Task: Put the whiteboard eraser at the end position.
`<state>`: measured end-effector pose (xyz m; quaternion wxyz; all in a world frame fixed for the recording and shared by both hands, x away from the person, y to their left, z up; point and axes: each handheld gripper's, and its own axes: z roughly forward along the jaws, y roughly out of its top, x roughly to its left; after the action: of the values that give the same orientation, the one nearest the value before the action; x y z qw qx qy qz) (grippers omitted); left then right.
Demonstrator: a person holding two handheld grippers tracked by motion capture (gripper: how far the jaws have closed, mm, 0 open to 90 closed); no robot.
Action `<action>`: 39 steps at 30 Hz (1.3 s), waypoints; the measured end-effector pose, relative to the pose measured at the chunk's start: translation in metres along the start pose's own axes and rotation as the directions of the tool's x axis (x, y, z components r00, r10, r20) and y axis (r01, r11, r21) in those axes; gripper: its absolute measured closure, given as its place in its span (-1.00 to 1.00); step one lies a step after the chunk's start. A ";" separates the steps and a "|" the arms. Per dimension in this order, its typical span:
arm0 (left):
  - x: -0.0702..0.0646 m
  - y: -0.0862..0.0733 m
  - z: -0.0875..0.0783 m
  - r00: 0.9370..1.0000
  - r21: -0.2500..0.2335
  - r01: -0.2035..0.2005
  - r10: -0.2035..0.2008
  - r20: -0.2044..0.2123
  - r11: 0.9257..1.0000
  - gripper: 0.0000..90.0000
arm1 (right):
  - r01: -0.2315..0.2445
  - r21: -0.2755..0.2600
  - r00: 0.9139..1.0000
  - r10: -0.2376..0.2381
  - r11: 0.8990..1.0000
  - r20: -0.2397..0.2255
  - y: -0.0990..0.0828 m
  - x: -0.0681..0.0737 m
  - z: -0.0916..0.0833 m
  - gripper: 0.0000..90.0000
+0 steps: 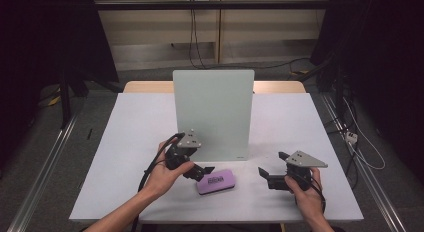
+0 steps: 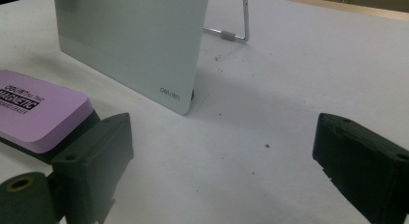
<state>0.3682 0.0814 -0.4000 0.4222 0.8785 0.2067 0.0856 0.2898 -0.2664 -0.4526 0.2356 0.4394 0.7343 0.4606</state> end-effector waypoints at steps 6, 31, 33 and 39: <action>0.008 -0.018 -0.016 0.998 -0.058 0.026 -0.029 -0.053 0.998 -0.87 | -0.007 0.005 1.000 0.007 1.000 0.000 0.000 0.000 0.000 -0.85; 0.028 -0.079 -0.079 0.957 -0.168 0.122 -0.161 -0.243 0.978 -0.87 | -0.013 0.016 1.000 0.013 1.000 0.010 -0.002 0.000 0.000 -0.85; 0.028 -0.085 -0.082 0.955 -0.166 0.128 -0.167 -0.244 0.978 -0.87 | -0.015 0.018 1.000 0.015 1.000 0.009 -0.002 0.000 0.001 -0.85; 0.029 -0.100 -0.088 0.936 -0.210 0.153 -0.210 -0.283 0.966 -0.87 | -0.010 0.022 1.000 0.010 1.000 0.011 -0.002 0.001 0.001 -0.85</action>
<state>0.3368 0.2120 -0.4238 0.4714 0.7889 0.3407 0.1985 0.2891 -0.2658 -0.4551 0.2326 0.4483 0.7358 0.4512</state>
